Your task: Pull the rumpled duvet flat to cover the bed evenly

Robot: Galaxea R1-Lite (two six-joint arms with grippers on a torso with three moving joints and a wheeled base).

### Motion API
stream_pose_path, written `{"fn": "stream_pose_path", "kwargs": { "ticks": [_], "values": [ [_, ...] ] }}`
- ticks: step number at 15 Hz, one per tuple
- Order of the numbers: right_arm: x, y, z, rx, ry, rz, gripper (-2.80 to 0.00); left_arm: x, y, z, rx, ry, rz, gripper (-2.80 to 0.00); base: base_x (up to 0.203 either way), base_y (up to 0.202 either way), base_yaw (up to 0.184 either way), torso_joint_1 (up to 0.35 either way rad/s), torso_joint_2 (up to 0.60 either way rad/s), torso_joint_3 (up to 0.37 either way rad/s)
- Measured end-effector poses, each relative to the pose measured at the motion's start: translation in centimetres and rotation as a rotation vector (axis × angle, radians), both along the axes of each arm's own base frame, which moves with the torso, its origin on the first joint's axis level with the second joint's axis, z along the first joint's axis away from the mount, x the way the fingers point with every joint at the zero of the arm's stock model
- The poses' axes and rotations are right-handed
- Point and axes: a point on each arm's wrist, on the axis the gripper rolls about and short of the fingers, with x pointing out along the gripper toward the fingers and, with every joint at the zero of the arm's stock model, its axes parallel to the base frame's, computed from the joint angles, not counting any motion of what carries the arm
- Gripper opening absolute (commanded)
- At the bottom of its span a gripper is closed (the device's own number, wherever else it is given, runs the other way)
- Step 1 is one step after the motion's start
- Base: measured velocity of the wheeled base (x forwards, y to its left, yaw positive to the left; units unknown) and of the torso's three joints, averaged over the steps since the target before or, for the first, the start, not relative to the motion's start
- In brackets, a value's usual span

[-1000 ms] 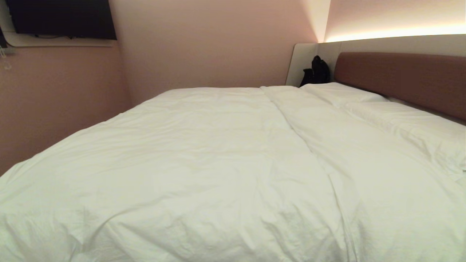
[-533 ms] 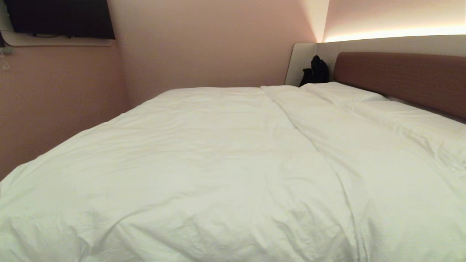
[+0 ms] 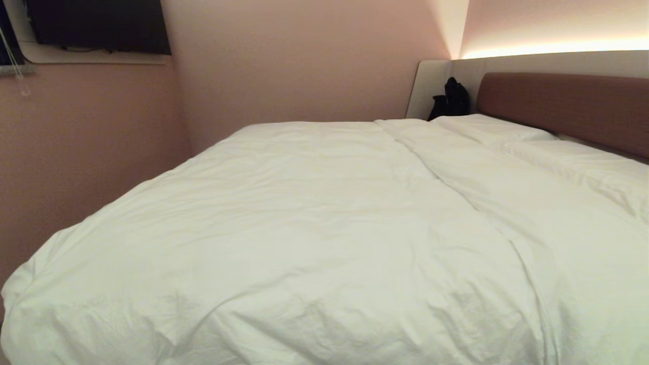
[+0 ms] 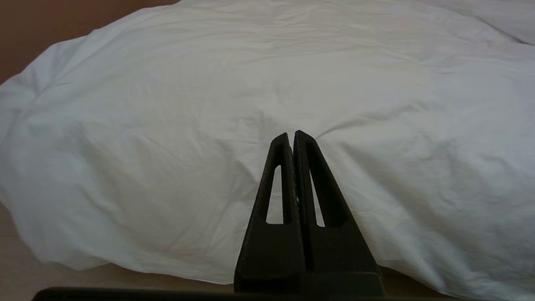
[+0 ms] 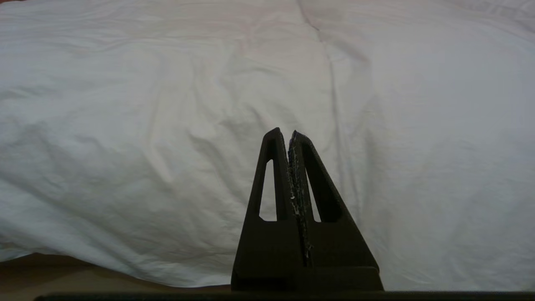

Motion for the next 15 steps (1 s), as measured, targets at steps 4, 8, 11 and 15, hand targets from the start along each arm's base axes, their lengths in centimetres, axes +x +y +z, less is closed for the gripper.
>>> {"fn": "stream_pose_path", "kwargs": {
  "ticks": [4,8,11,15],
  "values": [
    [0.0,0.0,0.0,0.0,0.0,0.001,-2.8,0.0,0.0,0.0,0.0,0.0,0.0,-2.8,0.0,0.196,0.0,0.001,0.0,0.003],
    [0.0,0.0,0.0,0.0,0.0,0.001,-2.8,0.0,0.0,-0.01,0.0,0.0,0.0,-2.8,0.0,0.193,0.0,0.0,0.0,0.003],
    [0.0,0.0,0.0,0.0,0.0,0.0,-2.8,0.0,0.0,-0.01,0.0,0.0,0.0,-2.8,0.0,0.196,0.001,0.003,0.0,0.005],
    [0.0,0.0,0.0,0.0,-0.001,0.0,-2.8,0.0,0.0,0.0,0.0,0.0,0.0,-2.8,0.0,0.196,0.0,0.002,0.0,0.002]
  ]
}}
